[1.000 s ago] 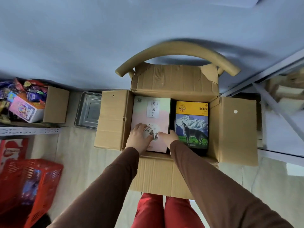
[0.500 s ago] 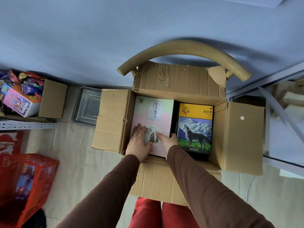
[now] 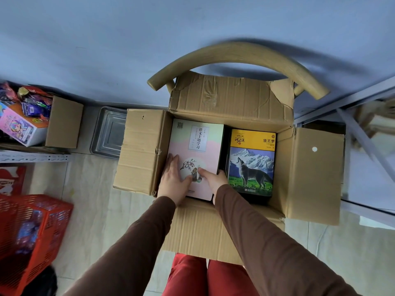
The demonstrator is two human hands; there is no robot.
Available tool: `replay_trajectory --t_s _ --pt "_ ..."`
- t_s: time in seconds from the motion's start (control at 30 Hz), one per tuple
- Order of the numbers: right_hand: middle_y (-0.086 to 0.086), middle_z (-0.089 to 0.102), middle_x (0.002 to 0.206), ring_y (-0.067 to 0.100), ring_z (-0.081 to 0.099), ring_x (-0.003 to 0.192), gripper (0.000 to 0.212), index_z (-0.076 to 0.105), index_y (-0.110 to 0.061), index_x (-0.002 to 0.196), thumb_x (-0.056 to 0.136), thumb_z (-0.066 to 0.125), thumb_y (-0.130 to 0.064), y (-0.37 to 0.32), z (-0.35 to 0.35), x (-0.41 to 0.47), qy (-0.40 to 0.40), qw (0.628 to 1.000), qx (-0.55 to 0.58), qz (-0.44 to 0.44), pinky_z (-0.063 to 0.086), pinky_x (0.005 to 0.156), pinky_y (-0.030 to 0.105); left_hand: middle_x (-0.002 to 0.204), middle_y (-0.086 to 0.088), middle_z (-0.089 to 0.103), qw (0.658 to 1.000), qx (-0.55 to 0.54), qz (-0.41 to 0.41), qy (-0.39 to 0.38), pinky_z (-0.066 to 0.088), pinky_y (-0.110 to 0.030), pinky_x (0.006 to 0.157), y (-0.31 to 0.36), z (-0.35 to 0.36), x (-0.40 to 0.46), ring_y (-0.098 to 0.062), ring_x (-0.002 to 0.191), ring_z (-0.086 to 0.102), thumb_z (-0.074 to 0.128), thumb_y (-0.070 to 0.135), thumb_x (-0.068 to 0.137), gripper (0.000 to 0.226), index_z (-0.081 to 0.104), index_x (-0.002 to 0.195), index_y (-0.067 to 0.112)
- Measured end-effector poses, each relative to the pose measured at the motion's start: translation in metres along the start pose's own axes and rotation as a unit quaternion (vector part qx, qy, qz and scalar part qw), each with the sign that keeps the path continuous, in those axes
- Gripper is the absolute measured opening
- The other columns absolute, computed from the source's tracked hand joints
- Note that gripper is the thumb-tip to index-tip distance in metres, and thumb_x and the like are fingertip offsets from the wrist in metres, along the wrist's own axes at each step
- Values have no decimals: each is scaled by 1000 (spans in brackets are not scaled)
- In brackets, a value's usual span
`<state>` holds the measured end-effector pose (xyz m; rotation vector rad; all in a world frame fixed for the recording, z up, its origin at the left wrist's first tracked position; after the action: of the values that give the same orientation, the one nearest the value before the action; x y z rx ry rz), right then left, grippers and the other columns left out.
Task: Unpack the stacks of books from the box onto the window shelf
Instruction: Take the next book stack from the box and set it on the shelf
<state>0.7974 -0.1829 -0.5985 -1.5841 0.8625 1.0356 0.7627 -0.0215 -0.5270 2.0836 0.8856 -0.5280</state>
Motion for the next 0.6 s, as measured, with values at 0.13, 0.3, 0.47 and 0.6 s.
replay_trajectory --t_s 0.13,0.3,0.47,0.6 --pt "16 57 138 32 56 126 91 46 -6 142 67 85 -41 2 1 -6 39 999 -33 -17 45 108 45 169 -6 17 1000 0 -4 2 14 -26 121 0 -2 1 -19 155 18 67 29 91 84 21 160 15" --pt "10 66 123 25 63 113 82 40 -7 139 72 86 -19 3 8 -12 -21 994 105 -13 48 105 40 169 -4 20 1000 -7 -9 -2 15 -24 119 -1 -4 0 -17 155 19 67 31 91 83 22 159 17" --pt "10 69 117 27 67 105 69 44 -6 135 77 82 -11 -9 4 -18 -62 994 76 -51 54 96 41 166 -3 29 999 -49 0 23 20 -27 119 2 -12 -5 -18 152 26 67 28 92 80 25 159 18" --pt "19 71 117 31 70 94 49 60 -4 126 81 77 -2 -22 -7 -25 -128 986 102 -35 59 85 43 162 2 35 989 -130 28 59 24 -28 120 8 -25 -16 -14 148 32 67 32 93 75 30 157 20"
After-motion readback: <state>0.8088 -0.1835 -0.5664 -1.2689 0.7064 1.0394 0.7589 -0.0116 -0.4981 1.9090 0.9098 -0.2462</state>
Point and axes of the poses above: each hand's wrist, its own x-axis towards the middle knuckle, its own z-axis out of the palm, y = z × x, the point moved 8 cm from there along x, towards the middle knuckle
